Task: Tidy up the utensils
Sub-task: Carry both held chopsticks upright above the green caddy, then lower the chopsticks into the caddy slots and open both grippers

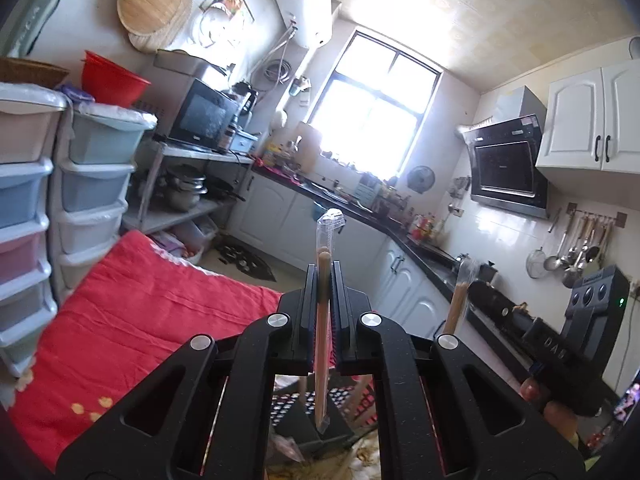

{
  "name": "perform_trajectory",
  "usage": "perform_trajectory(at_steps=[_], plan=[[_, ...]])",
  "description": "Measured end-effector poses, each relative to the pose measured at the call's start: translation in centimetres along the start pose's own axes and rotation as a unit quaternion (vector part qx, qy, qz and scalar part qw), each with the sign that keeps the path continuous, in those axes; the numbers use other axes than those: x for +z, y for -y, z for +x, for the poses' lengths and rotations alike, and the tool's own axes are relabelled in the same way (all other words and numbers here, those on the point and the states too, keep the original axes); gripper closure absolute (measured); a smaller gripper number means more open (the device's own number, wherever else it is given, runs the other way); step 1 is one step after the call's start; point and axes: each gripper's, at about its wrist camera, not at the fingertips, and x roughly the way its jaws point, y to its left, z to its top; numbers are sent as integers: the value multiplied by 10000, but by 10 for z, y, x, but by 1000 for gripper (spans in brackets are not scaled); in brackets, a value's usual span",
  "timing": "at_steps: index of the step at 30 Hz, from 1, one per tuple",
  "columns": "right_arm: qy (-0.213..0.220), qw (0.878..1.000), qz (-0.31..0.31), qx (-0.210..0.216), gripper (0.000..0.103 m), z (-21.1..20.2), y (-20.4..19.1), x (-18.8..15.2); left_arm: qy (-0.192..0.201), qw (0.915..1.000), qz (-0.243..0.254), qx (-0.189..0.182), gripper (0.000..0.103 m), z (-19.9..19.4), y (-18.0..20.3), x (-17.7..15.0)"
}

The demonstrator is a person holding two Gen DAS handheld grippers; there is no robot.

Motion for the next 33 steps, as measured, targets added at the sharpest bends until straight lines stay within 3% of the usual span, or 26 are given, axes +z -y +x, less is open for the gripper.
perform_trajectory(at_steps=[14,33], plan=[[321,9991,104,267,102,35,4,9,58,9988,227,420,100,14,2,-10],[362,9989,128,258,102,62,9,-9,-114,9984,332,450,100,31,-2,-29]])
